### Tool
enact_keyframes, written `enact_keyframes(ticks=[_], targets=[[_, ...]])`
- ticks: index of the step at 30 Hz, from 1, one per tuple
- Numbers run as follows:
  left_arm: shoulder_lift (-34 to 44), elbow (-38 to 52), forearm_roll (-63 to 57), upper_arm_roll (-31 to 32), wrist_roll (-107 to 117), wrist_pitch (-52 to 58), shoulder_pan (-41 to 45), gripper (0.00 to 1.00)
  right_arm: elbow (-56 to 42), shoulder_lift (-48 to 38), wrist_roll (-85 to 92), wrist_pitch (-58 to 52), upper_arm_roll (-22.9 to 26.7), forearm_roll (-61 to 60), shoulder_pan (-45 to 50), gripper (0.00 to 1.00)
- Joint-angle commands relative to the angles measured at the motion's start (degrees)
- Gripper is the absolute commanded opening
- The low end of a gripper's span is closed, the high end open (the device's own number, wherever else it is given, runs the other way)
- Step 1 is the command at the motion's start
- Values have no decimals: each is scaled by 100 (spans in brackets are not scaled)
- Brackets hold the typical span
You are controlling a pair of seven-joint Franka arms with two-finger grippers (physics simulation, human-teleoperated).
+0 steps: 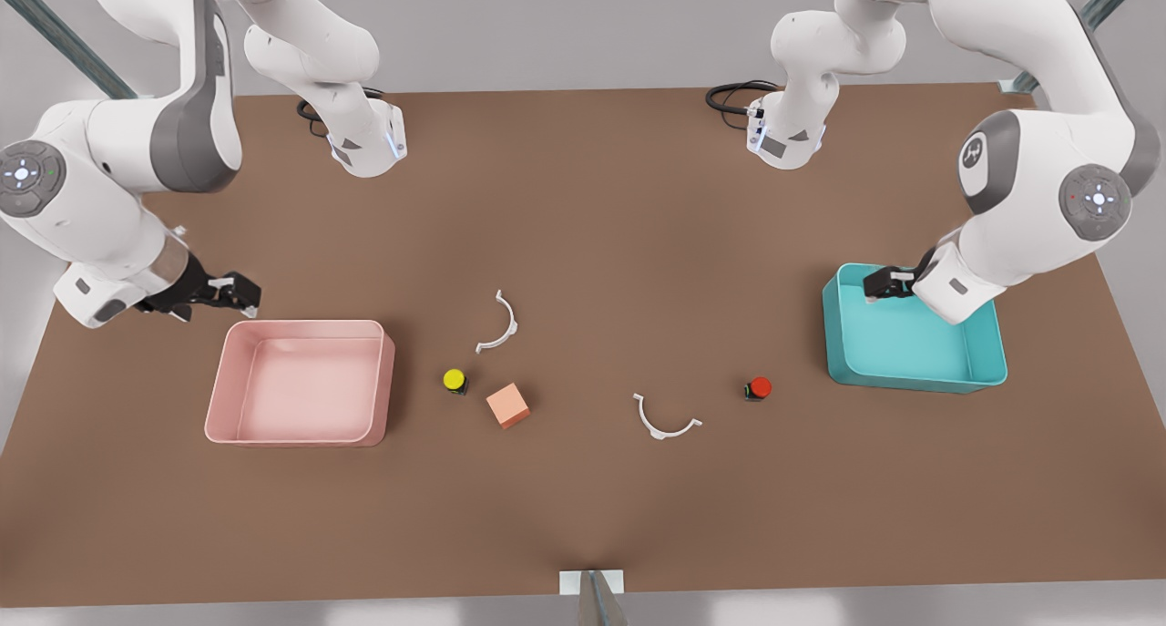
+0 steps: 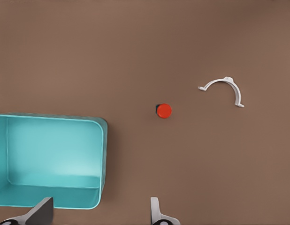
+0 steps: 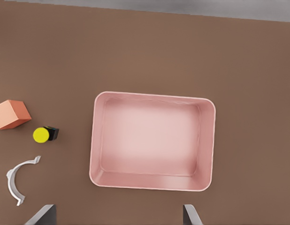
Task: Place the red button in the blue storage box with the left arm, and place the yellow button in the pink storage box with the right arm
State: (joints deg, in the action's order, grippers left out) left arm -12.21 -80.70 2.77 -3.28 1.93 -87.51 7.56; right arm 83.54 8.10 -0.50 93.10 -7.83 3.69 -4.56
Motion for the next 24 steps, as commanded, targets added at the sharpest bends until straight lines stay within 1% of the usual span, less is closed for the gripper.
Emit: enact_keyframes(ticks=[1,2,3,4,5,6,8,9,10,11,13,15,17,18,19,24], targets=[[-18,10,-57,-6,-237,-486,-9,100,-4,-1,-29,376,1,1,8,100],[-88,10,-57,11,-255,-512,8,100,-4,-1,-29,376,1,1,8,100],[-421,71,-75,11,-237,-582,464,100,-4,-1,-29,376,1,1,8,100],[-798,264,-83,3,-202,-810,746,100,-4,-1,-29,384,10,1,8,100],[-1098,239,-40,11,-359,-1565,861,100,-22,42,-38,402,1,1,8,100],[-1494,178,-22,11,-1002,-2068,1046,100,-40,165,-47,437,-60,1,52,100],[-1530,-639,-31,3,-1028,-3377,1142,100,-48,552,-187,823,-69,18,500,100],[-1600,-833,-22,3,-1019,-3553,1125,100,-66,728,-328,920,-69,27,737,100],[-1802,-842,-13,3,-1011,-3711,1116,100,-5,1053,-328,1517,-69,1,1018,100],[-1916,-842,-4,3,-958,-3808,1125,100,-13,1202,-328,1632,-69,9,1246,100],[-2189,-860,57,-6,-967,-4081,1055,100,-31,1510,-302,2194,-69,9,1748,100],[-2277,-921,57,-6,-993,-4169,1002,100,-40,1888,-29,2801,-271,18,1897,100],[-2286,-1624,57,-6,-1011,-4994,949,100,-31,2090,59,2836,-272,9,1933,100],[-2286,-1730,66,-6,-1011,-5030,949,100,-13,2187,103,2854,-280,18,1959,100],[-2321,-1748,66,-6,-1011,-5056,949,100,4,2257,392,2986,-324,9,1941,100],[-2540,-1721,66,-6,-975,-5144,949,100,514,2301,463,3039,-474,1,1950,100]])
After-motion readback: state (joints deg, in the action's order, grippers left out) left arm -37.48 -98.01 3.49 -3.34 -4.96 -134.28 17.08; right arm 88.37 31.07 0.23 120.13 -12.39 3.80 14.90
